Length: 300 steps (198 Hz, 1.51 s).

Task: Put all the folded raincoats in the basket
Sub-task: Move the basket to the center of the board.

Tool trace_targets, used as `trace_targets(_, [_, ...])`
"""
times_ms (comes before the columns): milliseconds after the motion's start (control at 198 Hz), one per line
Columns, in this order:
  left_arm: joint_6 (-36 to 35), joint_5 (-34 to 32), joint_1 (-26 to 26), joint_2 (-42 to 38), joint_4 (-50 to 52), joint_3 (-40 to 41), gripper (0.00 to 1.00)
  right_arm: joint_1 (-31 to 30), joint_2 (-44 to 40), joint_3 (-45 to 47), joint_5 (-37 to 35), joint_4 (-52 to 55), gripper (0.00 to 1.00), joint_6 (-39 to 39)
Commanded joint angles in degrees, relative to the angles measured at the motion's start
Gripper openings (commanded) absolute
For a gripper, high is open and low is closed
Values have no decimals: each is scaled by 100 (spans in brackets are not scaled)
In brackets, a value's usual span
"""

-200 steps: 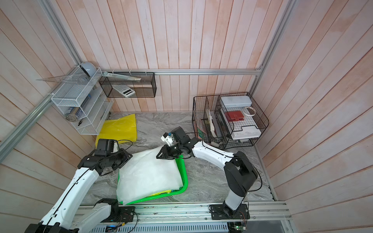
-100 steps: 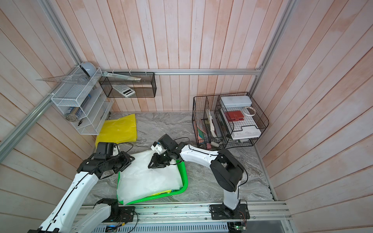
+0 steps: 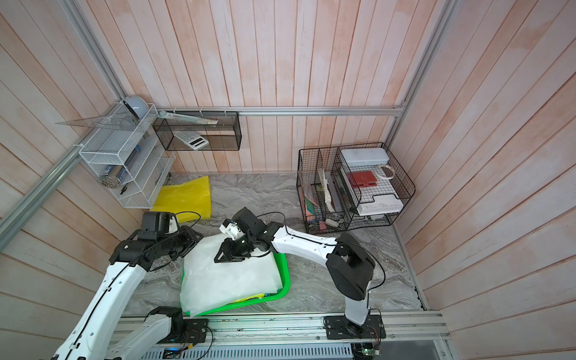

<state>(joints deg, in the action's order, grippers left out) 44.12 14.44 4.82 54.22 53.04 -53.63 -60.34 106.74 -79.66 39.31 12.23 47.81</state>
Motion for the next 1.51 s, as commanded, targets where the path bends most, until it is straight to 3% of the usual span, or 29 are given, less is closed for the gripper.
trace_targets(0, [-114,-318,-34,-34,232,-61,41,-102,456,-24,17,-94,33,79])
trace_targets(257, [-146,-352,-42,-21,216,-17,42,176,1172,43,-208,364,32,-437])
trace_targets(540, [-205,-564,-77,204,191,-128,45,1101,1542,205,14,328,31,-808])
trace_targets(944, [-1,-371,-287,734,-487,22,46,2033,2111,-1431,192,1830,32,-1964])
trace_targets(1075, [125,-289,-569,1212,-802,-2,47,2103,1800,-1720,76,1997,41,-2050])
trace_targets(1222, [252,-876,-657,1592,-1416,-127,52,2157,1255,-1770,-81,1941,55,-1933])
trace_targets(1509, [264,-1098,-640,3584,-1729,-1382,56,2513,-366,-1273,-40,1669,59,-1731])
